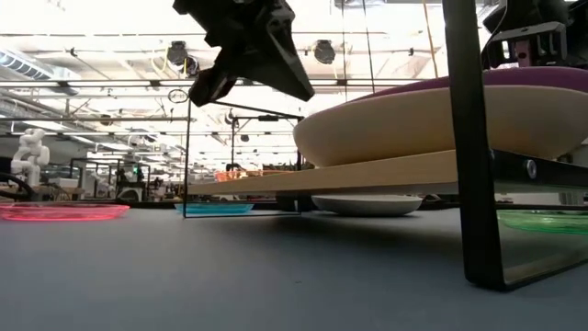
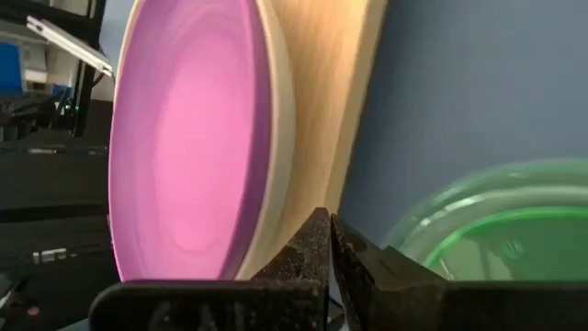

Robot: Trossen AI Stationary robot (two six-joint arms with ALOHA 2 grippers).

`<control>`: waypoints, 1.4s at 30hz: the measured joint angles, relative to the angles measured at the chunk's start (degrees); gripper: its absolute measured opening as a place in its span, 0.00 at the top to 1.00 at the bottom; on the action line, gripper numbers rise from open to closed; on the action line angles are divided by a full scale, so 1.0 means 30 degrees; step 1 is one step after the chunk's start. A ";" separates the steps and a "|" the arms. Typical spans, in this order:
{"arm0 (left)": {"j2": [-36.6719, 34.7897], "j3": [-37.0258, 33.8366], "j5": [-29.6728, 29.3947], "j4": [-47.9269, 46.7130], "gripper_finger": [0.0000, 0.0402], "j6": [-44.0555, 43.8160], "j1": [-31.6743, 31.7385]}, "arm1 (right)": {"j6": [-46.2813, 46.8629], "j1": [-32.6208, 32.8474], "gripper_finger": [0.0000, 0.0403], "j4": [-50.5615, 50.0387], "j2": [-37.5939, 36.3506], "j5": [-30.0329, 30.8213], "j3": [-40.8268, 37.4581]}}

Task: Place and stack plates onto a shelf
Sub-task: Stack the large violet plate on the large gray plate on the shelf

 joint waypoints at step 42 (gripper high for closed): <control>0.0525 -0.0007 -0.0306 -0.2885 0.94 -0.1684 -0.1336 | -0.2610 0.0007 1.00 0.6053 -0.1794 0.0044 -0.2725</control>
